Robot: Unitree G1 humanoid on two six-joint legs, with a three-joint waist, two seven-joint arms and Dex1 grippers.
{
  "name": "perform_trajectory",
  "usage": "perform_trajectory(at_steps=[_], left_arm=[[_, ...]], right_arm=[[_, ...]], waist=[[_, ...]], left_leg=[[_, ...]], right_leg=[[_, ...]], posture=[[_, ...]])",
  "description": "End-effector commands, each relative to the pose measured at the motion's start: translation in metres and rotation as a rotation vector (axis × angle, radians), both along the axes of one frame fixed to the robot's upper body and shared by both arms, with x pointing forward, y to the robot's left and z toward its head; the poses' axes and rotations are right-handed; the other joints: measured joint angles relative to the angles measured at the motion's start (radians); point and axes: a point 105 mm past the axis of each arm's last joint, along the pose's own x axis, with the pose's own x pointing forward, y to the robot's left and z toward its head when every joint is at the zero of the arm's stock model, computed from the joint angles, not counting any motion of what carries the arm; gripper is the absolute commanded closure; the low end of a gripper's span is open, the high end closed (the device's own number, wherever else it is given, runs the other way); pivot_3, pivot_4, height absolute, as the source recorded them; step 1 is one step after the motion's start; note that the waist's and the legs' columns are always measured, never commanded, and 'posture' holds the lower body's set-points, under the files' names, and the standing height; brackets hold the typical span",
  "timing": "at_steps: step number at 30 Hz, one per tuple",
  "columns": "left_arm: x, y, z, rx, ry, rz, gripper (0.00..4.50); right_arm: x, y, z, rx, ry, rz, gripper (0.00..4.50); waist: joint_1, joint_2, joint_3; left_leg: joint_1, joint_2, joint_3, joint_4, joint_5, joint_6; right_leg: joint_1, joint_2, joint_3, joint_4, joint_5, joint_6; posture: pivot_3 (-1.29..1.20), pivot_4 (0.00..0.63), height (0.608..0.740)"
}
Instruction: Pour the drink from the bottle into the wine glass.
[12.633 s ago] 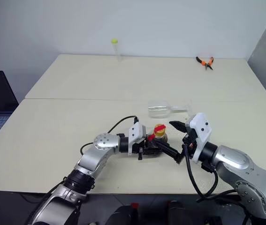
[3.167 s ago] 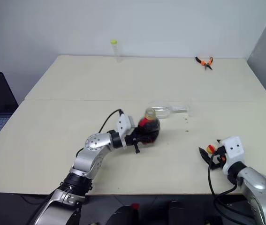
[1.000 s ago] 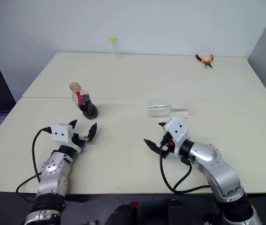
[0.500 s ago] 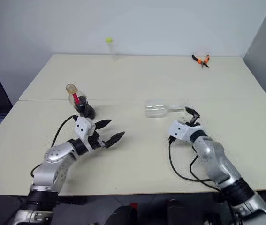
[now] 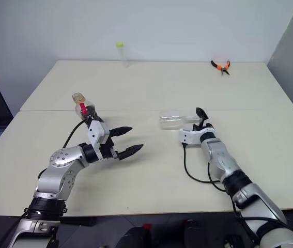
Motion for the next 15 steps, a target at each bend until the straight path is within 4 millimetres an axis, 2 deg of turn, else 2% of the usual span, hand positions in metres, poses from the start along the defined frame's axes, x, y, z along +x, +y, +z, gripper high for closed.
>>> perform_trajectory(at_steps=[1, 3, 5, 12, 13, 15], left_arm=[[0.002, -0.004, 0.007, -0.009, -0.026, -0.014, 0.01], [0.002, -0.004, 0.007, -0.009, -0.026, -0.014, 0.0], [0.003, -0.005, 0.006, -0.012, -0.026, -0.014, 0.0], [0.004, -0.003, 0.006, -0.025, -0.026, -0.003, 0.0], [0.004, -0.003, 0.005, -0.027, -0.025, -0.002, 0.0], [0.004, -0.001, 0.005, -0.035, -0.019, 0.012, 0.0]], right_arm=[[0.009, -0.001, 0.001, -0.034, -0.028, -0.007, 0.18], [0.012, -0.001, -0.001, -0.038, -0.027, -0.008, 0.63], [0.014, 0.001, -0.004, -0.043, -0.02, -0.01, 1.27], [0.013, 0.002, 0.004, 0.05, -0.044, -0.033, 3.91], [0.012, 0.002, 0.007, 0.063, -0.051, -0.033, 4.16], [0.01, 0.001, 0.017, 0.104, -0.075, -0.032, 4.15]], waist=[[-0.005, 0.0, 0.0], [-0.007, 0.0, 0.0], [-0.011, 0.0, 0.0], [-0.015, 0.0, 0.0], [-0.015, 0.0, 0.0], [-0.014, 0.0, 0.0]], left_leg=[[0.0, 0.0, 0.0, 0.0, 0.0, 0.0], [0.0, 0.0, 0.0, 0.0, 0.0, 0.0], [0.0, 0.0, 0.0, 0.0, 0.0, 0.0], [0.001, 0.0, -0.001, 0.0, 0.0, 0.0], [0.001, 0.0, -0.001, 0.0, 0.0, 0.0], [0.0, 0.0, -0.001, 0.0, 0.0, 0.0]], right_leg=[[0.0, 0.0, 0.0, 0.0, 0.0, 0.0], [0.0, 0.0, 0.0, 0.0, 0.0, 0.0], [0.0, 0.0, 0.0, 0.0, 0.0, 0.0], [0.001, 0.0, 0.0, 0.0, 0.0, 0.0], [0.001, 0.0, 0.0, 0.0, 0.0, 0.0], [0.001, 0.0, 0.0, 0.0, 0.0, 0.0]], posture=[[0.0, 0.15, 0.74], [0.0, 0.15, 0.74], [0.0, 0.15, 0.74], [0.0, 0.15, 0.74], [0.0, 0.15, 0.74], [0.0, 0.15, 0.74]])
